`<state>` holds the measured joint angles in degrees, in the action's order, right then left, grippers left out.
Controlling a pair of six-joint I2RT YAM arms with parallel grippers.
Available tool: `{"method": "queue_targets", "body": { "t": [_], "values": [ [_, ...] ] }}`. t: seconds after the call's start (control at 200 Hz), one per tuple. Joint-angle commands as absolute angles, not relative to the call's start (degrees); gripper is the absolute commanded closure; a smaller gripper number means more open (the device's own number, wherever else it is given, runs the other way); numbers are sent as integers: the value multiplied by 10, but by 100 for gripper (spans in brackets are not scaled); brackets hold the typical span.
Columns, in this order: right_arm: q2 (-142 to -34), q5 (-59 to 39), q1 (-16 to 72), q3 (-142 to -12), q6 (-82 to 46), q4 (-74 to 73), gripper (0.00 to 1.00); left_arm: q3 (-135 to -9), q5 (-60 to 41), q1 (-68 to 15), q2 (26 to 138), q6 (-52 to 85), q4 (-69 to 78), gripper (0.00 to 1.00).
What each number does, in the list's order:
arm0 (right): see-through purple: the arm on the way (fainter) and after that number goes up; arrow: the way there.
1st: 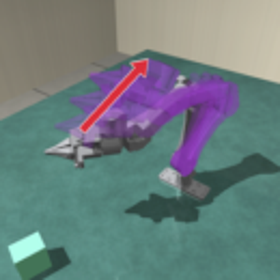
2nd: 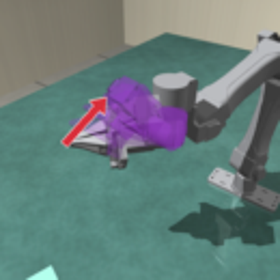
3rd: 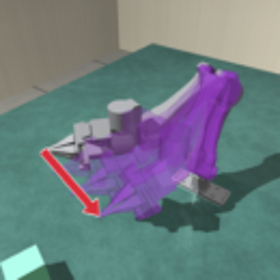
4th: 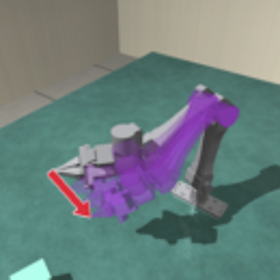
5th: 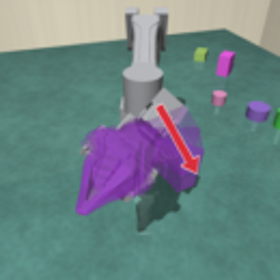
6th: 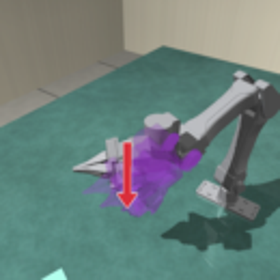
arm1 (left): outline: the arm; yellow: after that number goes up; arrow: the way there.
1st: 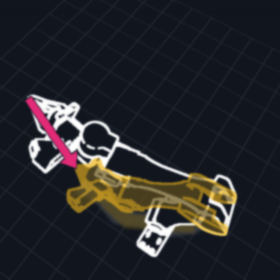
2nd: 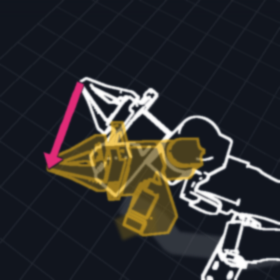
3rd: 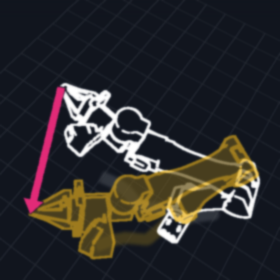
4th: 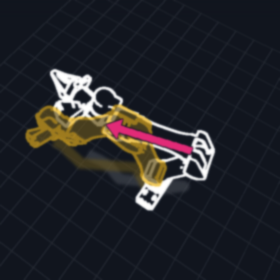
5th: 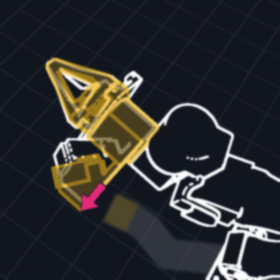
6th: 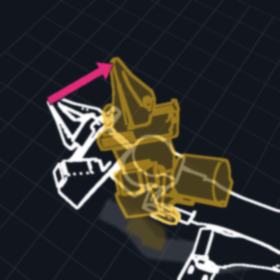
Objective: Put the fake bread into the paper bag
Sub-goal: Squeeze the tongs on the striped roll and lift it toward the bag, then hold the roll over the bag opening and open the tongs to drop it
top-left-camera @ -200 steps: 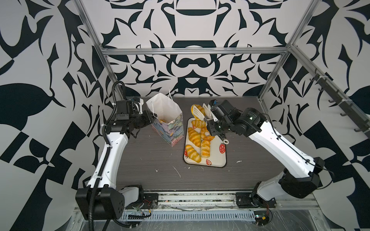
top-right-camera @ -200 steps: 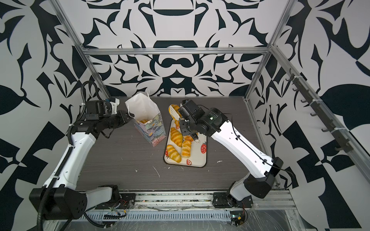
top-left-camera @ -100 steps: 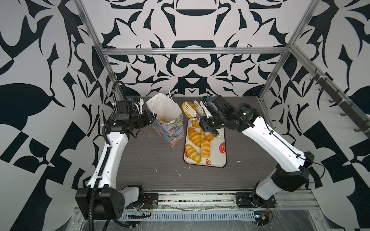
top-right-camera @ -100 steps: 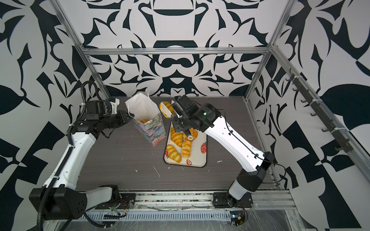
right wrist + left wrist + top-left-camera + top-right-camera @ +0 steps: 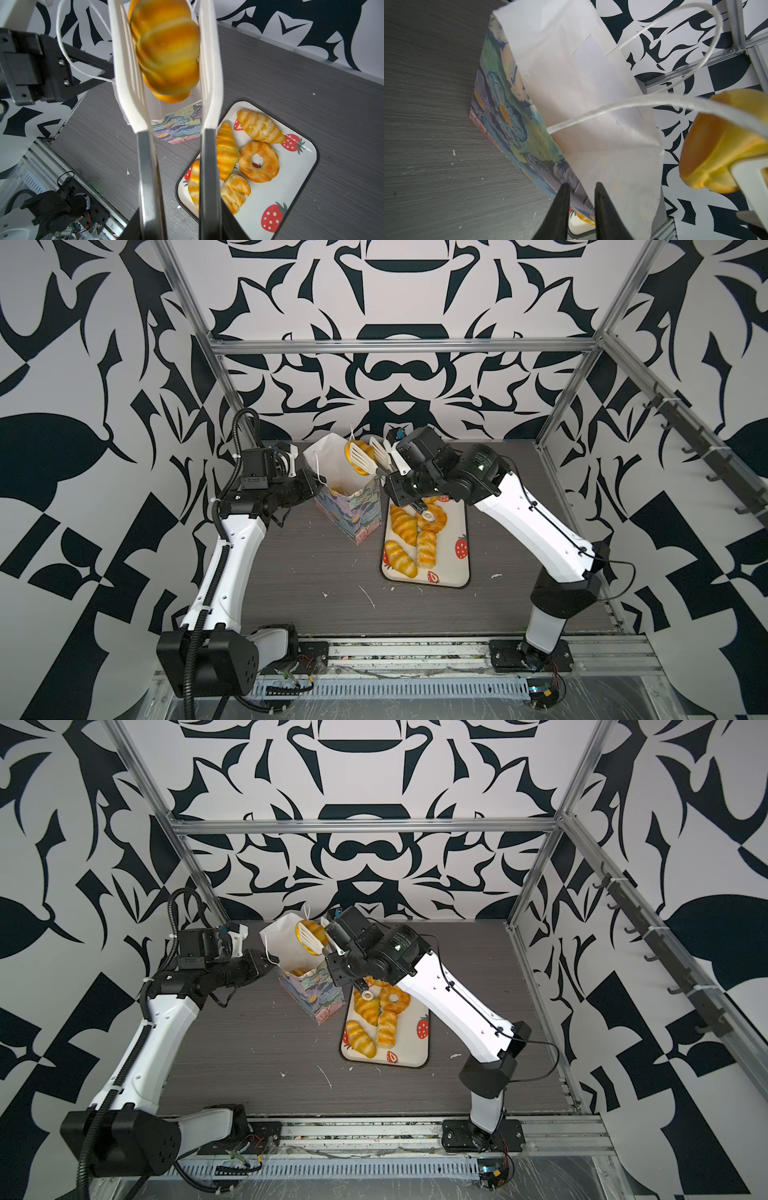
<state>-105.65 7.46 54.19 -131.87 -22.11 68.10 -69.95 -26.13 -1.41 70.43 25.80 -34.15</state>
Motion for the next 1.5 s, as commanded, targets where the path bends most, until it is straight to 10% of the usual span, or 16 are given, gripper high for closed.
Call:
{"method": "queue_targets", "body": {
  "t": [0.0,1.49],
  "values": [
    [-1056,76,549,-1364,-210,675,56,-708,-260,-16,692,252,-355,75],
    [-1092,68,552,-1328,-210,650,47,-704,-264,-16,692,251,-354,75]
  ]
}}
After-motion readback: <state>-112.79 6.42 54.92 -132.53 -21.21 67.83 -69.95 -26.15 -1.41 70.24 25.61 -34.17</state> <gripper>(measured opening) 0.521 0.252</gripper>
